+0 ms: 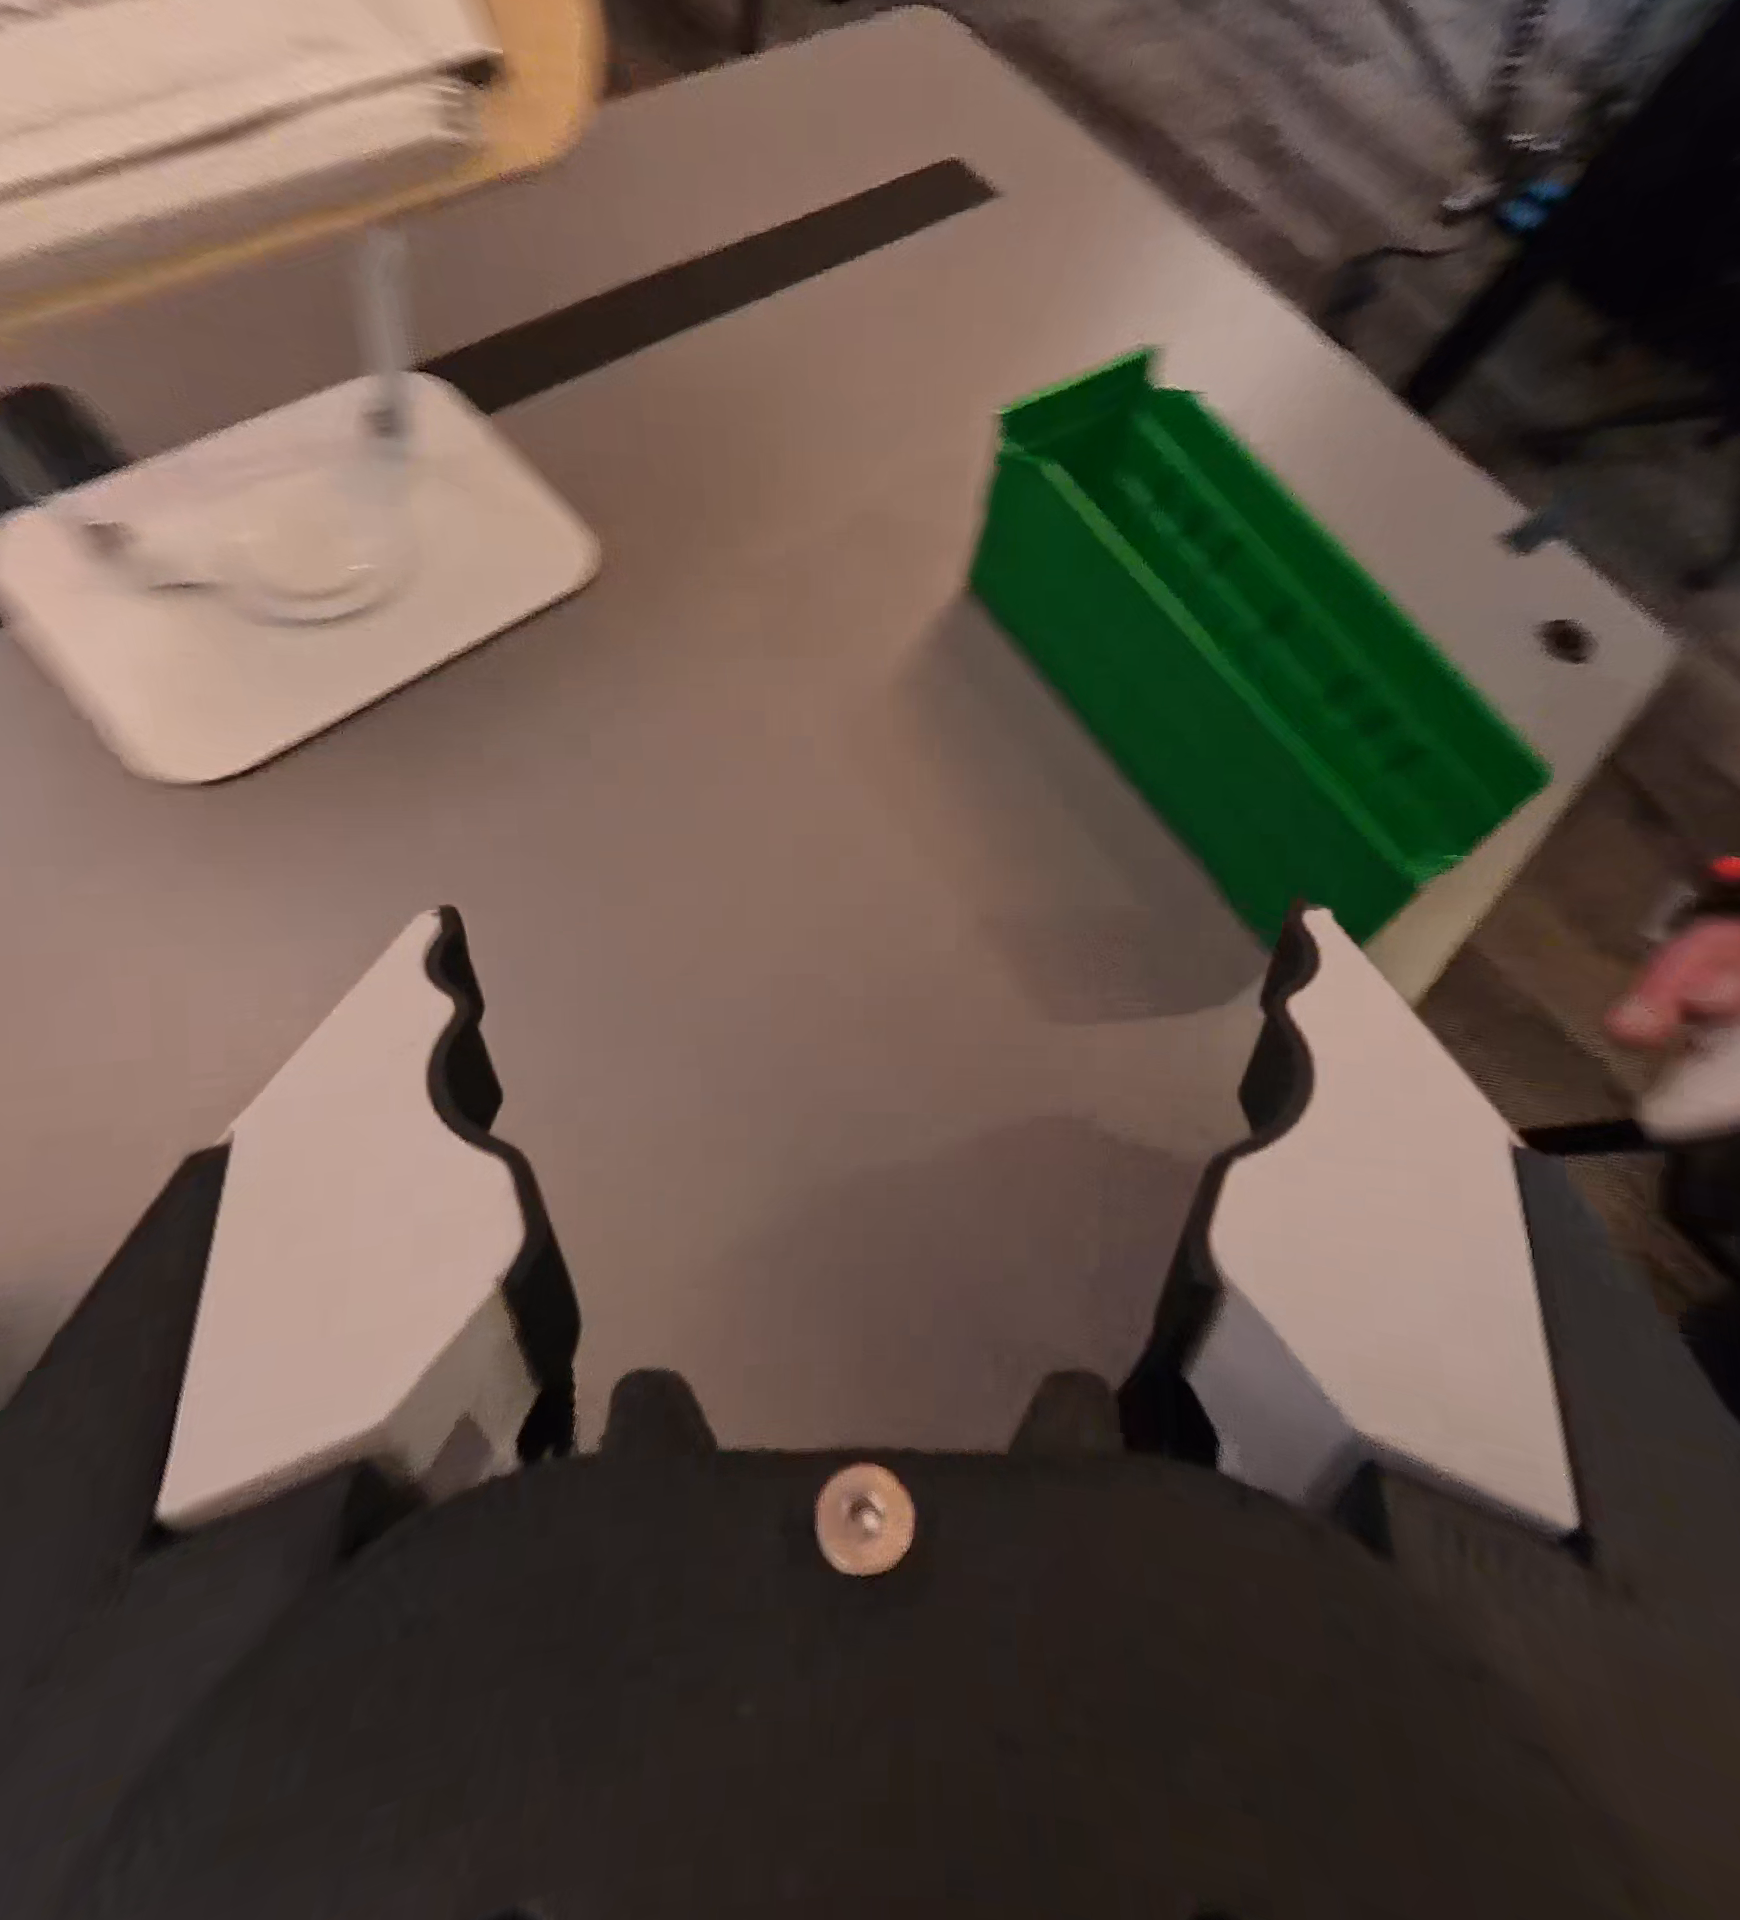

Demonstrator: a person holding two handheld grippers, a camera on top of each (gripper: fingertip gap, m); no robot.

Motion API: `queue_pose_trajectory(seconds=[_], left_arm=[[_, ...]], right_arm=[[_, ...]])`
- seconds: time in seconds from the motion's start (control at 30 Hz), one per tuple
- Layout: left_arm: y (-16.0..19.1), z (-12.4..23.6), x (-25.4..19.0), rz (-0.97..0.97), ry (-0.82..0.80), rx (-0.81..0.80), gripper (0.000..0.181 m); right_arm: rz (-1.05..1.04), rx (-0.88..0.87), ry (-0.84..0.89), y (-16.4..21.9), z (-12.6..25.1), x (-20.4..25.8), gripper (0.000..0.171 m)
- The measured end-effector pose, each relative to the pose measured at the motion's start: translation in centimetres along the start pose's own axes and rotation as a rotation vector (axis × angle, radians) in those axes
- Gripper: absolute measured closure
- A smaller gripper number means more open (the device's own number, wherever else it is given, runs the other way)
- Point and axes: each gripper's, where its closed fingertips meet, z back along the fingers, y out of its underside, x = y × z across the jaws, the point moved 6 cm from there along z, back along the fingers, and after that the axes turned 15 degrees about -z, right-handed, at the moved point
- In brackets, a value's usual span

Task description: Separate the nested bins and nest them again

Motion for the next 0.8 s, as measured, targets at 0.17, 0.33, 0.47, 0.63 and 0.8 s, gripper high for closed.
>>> queue_pose_trajectory(seconds=[0.17, 0.33, 0.47, 0.63, 0.8], left_arm=[[-2.3, -6.6, -6.2, 0.025, 0.191, -0.039, 0.048], [-2.5, -14.4, -12.1, 0.04, 0.345, 0.052, 0.065], [-1.3, -20.2, -14.7, 0.032, 0.339, 0.191, 0.069], [-0.7, -23.3, -15.8, 0.041, 0.337, 0.264, 0.099], [-1.1, -23.6, -15.4, 0.009, 0.346, 0.274, 0.145]], right_arm=[[-0.143, -0.087, 0.438, -0.3, 9.5, -9.5, 0.123], [-0.345, 0.033, 0.674, 4.7, 15.4, -15.5, 0.122], [-0.393, 0.053, 0.691, 6.4, 15.3, -16.0, 0.123], [-0.385, 0.065, 0.692, 7.0, 14.7, -16.2, 0.126], [-0.388, 0.05, 0.7, 7.0, 14.9, -16.5, 0.129]])
